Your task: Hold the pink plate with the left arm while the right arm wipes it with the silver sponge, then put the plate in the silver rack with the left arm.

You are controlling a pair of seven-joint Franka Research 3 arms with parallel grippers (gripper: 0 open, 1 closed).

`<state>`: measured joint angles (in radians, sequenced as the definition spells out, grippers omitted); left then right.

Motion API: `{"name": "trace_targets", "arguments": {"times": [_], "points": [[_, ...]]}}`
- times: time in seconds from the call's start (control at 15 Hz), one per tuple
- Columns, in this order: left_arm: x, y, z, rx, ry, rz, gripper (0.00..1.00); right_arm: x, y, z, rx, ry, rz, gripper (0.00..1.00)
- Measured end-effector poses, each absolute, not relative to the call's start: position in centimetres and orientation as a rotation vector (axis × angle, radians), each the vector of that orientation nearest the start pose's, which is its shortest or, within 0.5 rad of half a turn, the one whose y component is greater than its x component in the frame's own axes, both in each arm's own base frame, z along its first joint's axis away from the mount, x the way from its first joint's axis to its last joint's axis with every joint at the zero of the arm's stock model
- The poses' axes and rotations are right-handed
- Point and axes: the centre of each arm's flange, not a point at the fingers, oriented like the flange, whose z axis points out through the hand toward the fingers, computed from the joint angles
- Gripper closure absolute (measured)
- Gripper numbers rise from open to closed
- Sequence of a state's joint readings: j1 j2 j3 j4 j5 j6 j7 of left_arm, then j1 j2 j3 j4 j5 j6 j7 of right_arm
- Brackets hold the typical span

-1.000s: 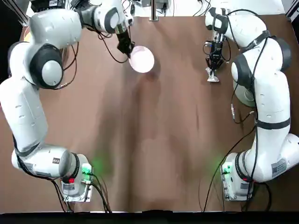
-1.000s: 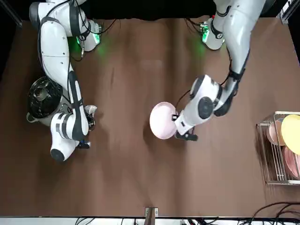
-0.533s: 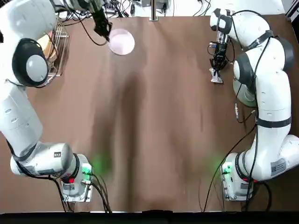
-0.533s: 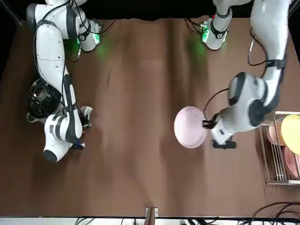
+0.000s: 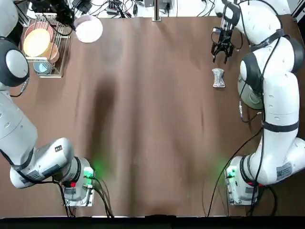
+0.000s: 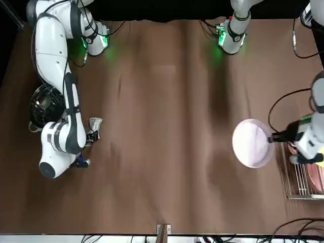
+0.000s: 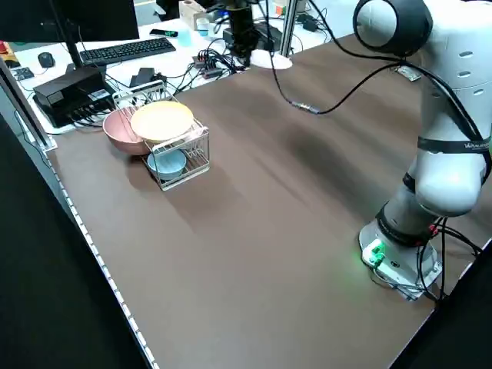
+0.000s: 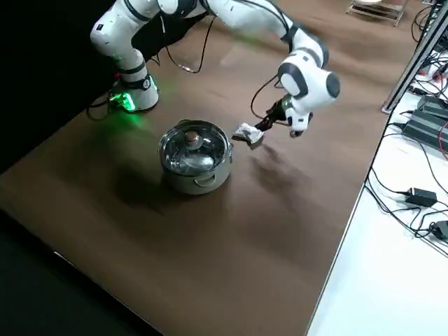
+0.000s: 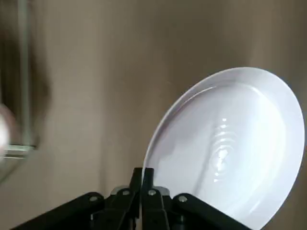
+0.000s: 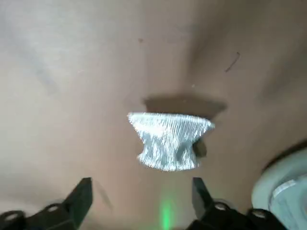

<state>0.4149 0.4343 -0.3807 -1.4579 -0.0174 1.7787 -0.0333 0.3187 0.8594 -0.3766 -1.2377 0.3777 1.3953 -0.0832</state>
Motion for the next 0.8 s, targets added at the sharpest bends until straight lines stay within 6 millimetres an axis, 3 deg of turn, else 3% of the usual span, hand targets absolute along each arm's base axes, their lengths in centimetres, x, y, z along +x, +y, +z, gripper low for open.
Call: {"name": "trace_targets", "arguments": {"times": [0.07,0.33,0.6,0.67,0.8], "points": [[66.7,8.3,44.6,-3.302,-0.16,0.117,0.97,67.3,6.2,26.0,-2.878,0.005,0.944,0.0],[65.3,17.3,45.7,-3.279,-0.085,0.044,0.97,67.9,4.2,36.7,-2.901,0.01,0.839,0.0],[63.0,25.7,47.4,-3.268,-0.052,-0.048,0.97,66.6,2.0,49.4,-2.932,0.012,0.551,0.0],[62.0,29.1,47.6,-3.253,-0.058,-0.107,0.97,65.3,1.5,53.9,-2.93,0.002,0.445,0.0],[61.5,31.8,47.2,-3.235,-0.106,-0.174,0.97,64.6,0.8,56.6,-2.963,0.003,0.376,0.0]]}}
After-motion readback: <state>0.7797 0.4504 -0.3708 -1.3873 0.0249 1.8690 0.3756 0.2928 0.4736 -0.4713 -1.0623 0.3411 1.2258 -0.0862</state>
